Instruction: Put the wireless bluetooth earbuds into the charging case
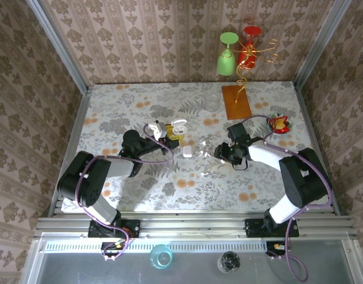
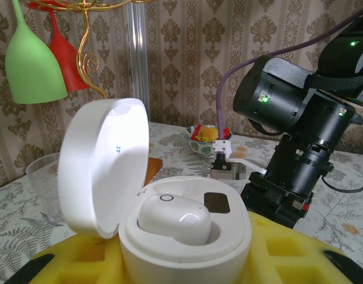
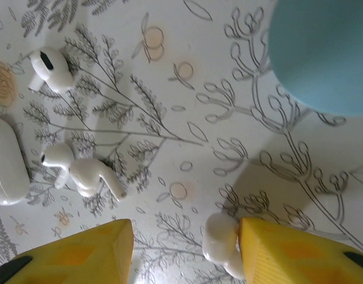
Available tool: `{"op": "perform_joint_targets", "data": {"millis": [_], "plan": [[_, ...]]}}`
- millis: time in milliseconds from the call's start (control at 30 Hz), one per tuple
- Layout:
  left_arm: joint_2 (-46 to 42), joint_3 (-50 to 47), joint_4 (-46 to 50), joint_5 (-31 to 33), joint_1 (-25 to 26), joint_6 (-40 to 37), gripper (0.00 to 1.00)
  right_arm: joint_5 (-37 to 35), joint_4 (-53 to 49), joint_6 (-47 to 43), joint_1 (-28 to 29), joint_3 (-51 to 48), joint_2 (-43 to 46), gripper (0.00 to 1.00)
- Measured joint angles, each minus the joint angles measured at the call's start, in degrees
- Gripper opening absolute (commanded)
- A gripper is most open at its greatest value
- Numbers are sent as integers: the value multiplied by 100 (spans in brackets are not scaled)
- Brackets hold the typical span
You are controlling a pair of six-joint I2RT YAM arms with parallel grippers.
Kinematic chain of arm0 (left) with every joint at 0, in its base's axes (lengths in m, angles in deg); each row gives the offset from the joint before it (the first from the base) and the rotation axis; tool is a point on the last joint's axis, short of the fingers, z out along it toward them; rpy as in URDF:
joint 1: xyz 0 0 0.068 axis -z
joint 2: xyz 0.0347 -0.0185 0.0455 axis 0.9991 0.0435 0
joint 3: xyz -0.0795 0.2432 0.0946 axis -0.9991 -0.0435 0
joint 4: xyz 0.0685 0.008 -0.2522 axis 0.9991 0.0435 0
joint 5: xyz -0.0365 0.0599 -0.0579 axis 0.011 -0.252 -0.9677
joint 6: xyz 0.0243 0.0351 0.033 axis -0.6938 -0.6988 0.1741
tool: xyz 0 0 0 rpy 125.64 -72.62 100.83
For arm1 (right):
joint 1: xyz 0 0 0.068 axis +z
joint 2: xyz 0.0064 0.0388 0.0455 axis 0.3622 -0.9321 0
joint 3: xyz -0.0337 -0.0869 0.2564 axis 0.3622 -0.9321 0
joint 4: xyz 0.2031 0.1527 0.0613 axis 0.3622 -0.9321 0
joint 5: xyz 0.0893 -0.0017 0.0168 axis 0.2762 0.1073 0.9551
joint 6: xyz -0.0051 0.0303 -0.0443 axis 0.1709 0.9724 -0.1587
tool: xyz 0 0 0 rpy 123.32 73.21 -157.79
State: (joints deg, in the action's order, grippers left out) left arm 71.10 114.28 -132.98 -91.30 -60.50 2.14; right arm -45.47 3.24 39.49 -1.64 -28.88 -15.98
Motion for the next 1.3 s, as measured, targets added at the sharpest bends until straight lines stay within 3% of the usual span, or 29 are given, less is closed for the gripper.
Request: {"op": "perform_joint_targets", "data": {"millis": [200, 333, 633, 833, 1300], "plan": [[-2, 0, 0, 4, -9, 0, 26, -24, -92, -251, 7, 219, -142, 53], [-2, -26, 0, 33, -42, 0, 24, -452, -485, -605, 181, 466, -129, 54], [-105, -275, 2, 157, -614, 48, 25, -2653, -2020, -1655, 1620, 1528, -282, 48], [-319, -407, 0, 197, -796, 68, 26, -3943, -2739, -2149, 2096, 1926, -1019, 44], [-378, -448, 0, 197, -802, 72, 26, -4623, -3143, -2706, 2192, 2312, -1926, 37]]}}
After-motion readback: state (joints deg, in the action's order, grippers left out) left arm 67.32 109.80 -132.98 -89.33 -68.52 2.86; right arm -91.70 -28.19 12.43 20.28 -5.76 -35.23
